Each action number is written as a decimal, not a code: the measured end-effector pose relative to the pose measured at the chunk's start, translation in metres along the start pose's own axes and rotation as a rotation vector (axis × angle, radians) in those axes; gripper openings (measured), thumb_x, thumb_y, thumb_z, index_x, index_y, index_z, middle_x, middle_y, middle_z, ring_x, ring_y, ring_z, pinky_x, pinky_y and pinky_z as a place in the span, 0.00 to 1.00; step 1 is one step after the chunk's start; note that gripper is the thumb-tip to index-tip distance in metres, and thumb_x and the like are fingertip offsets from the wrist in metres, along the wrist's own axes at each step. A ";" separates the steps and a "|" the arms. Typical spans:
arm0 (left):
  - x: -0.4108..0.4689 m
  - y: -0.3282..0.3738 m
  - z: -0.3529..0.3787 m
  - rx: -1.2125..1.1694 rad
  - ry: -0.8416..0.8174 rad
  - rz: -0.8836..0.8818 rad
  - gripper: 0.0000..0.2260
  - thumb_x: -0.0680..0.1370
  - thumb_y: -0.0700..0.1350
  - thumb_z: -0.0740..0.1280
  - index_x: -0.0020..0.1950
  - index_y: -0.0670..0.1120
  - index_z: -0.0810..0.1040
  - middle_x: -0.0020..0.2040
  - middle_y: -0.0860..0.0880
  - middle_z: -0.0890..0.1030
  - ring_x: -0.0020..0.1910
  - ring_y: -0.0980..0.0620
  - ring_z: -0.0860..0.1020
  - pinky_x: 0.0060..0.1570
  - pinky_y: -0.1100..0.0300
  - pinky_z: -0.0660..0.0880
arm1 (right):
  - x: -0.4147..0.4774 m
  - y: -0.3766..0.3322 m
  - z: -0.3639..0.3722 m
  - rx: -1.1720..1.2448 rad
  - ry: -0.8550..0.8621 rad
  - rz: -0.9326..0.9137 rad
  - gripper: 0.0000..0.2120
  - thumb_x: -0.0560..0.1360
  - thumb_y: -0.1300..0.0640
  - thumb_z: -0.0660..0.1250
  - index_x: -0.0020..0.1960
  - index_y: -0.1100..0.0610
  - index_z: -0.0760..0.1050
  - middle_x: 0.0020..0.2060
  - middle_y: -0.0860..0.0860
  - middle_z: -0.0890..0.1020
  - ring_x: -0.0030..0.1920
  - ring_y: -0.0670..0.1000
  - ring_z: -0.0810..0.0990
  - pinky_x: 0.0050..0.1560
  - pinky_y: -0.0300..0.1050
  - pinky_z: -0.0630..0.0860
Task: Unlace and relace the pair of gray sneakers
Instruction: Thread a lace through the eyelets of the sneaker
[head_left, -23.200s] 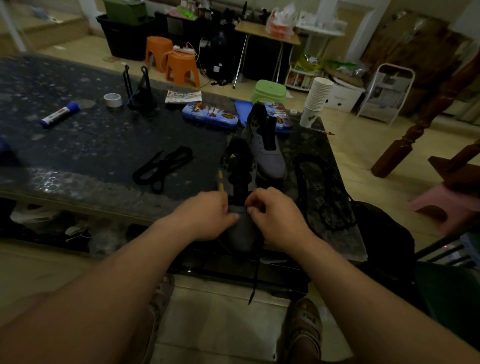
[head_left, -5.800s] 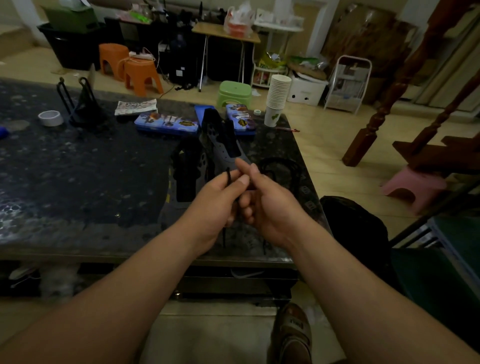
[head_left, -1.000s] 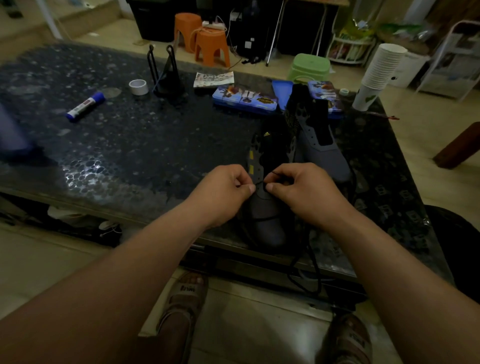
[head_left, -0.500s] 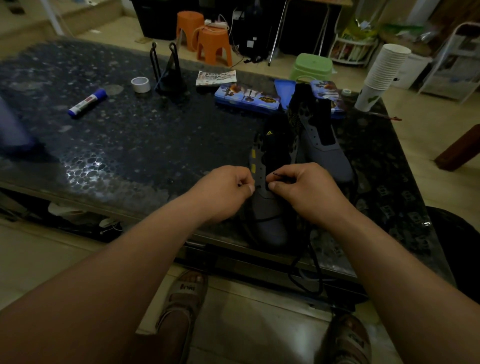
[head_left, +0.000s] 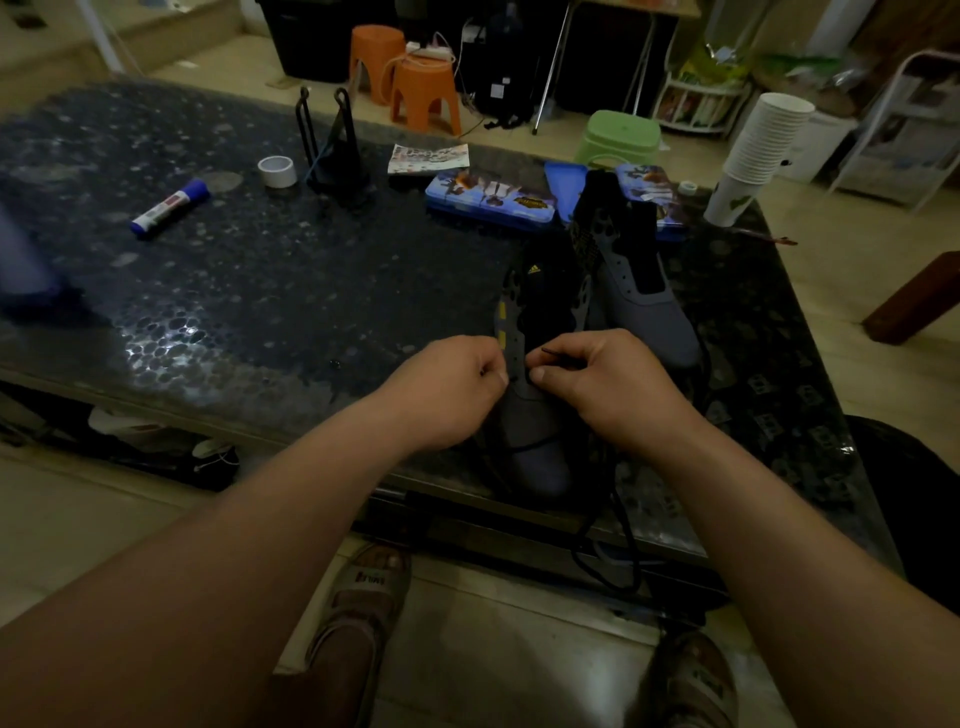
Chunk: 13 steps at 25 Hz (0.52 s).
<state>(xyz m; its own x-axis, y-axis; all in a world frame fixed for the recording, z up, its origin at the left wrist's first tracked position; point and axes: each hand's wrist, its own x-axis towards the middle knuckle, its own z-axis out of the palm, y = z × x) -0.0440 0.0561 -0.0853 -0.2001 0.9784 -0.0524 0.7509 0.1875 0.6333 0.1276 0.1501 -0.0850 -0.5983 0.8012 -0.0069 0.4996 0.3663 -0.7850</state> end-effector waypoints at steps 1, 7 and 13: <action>0.001 -0.001 0.002 -0.020 -0.002 0.000 0.09 0.83 0.47 0.65 0.42 0.52 0.77 0.36 0.53 0.78 0.36 0.53 0.77 0.35 0.57 0.71 | 0.000 0.000 0.000 0.002 0.000 -0.005 0.06 0.77 0.58 0.74 0.53 0.51 0.87 0.44 0.41 0.87 0.48 0.39 0.84 0.55 0.40 0.80; 0.001 -0.005 0.000 -0.189 -0.036 -0.058 0.10 0.83 0.47 0.67 0.41 0.52 0.77 0.34 0.55 0.77 0.31 0.57 0.73 0.33 0.60 0.69 | 0.003 -0.002 -0.002 -0.080 -0.080 -0.022 0.09 0.79 0.57 0.73 0.58 0.52 0.86 0.49 0.42 0.86 0.52 0.39 0.83 0.60 0.45 0.80; 0.002 0.011 0.007 0.191 0.100 0.012 0.11 0.82 0.50 0.64 0.39 0.54 0.72 0.40 0.52 0.79 0.40 0.50 0.78 0.38 0.53 0.74 | 0.004 -0.002 0.000 -0.140 -0.094 -0.053 0.08 0.79 0.55 0.71 0.56 0.48 0.86 0.49 0.42 0.87 0.51 0.41 0.84 0.57 0.52 0.81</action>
<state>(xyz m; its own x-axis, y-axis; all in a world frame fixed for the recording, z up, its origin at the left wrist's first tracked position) -0.0320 0.0607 -0.0836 -0.2450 0.9688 0.0369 0.8570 0.1986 0.4755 0.1247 0.1527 -0.0833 -0.6787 0.7337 -0.0312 0.5444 0.4742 -0.6920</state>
